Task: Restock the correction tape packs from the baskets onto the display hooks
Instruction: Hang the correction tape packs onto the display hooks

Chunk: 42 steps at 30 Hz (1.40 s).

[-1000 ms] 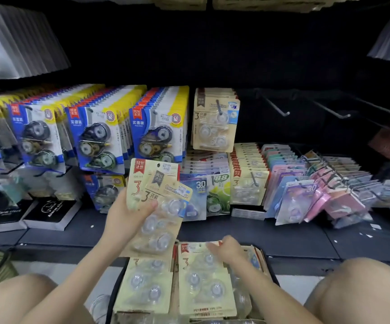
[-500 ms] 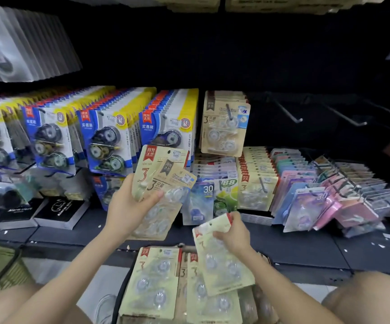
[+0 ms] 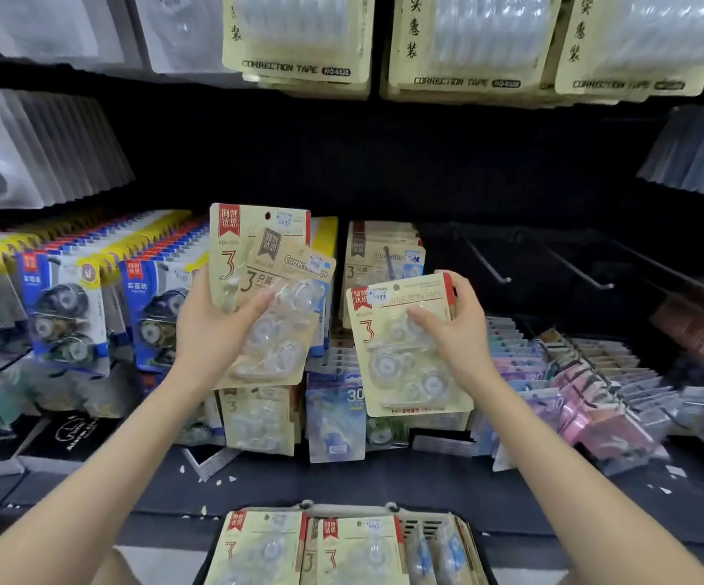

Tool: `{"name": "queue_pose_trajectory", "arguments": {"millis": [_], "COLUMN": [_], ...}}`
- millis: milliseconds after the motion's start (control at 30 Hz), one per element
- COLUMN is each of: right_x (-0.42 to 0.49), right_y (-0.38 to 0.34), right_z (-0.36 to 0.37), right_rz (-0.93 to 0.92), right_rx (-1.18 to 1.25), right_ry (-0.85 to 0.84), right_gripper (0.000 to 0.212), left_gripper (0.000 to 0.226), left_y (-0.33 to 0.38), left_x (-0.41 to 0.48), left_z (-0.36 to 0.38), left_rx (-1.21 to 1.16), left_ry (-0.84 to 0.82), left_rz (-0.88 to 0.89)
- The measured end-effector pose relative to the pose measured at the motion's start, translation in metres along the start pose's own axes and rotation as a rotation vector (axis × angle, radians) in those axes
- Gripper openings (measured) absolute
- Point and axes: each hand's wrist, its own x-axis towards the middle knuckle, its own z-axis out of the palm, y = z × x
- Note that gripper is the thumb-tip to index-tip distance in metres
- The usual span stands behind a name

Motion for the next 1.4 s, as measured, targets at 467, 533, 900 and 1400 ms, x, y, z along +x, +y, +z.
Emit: {"name": "queue_pose_trajectory", "arguments": {"millis": [467,533,900,1400], "right_x": [0.049,0.062,0.126,0.099], "right_y": [0.034,0.042,0.07,0.044], "right_z": [0.016,0.019,0.045,0.01], "right_rz": [0.224,0.271,0.261,0.207], "right_rx": [0.25,0.302,0.163,-0.215], "right_ry": [-0.016,-0.025,0.112,0.187], "right_gripper": [0.043,0.043,0.018,0.05], "left_gripper": [0.04,0.04,0.039,0.05], "left_y": [0.009,0.008,0.004,0.02], "left_x": [0.053,0.061,0.094,0.078], "left_z": [0.017,0.021,0.041,0.028], "left_rx": [-0.021,-0.02,-0.095,-0.121], "left_ry": [-0.005,-0.014,-0.064,-0.09], "left_rz": [0.033,0.021,-0.029,-0.03]}}
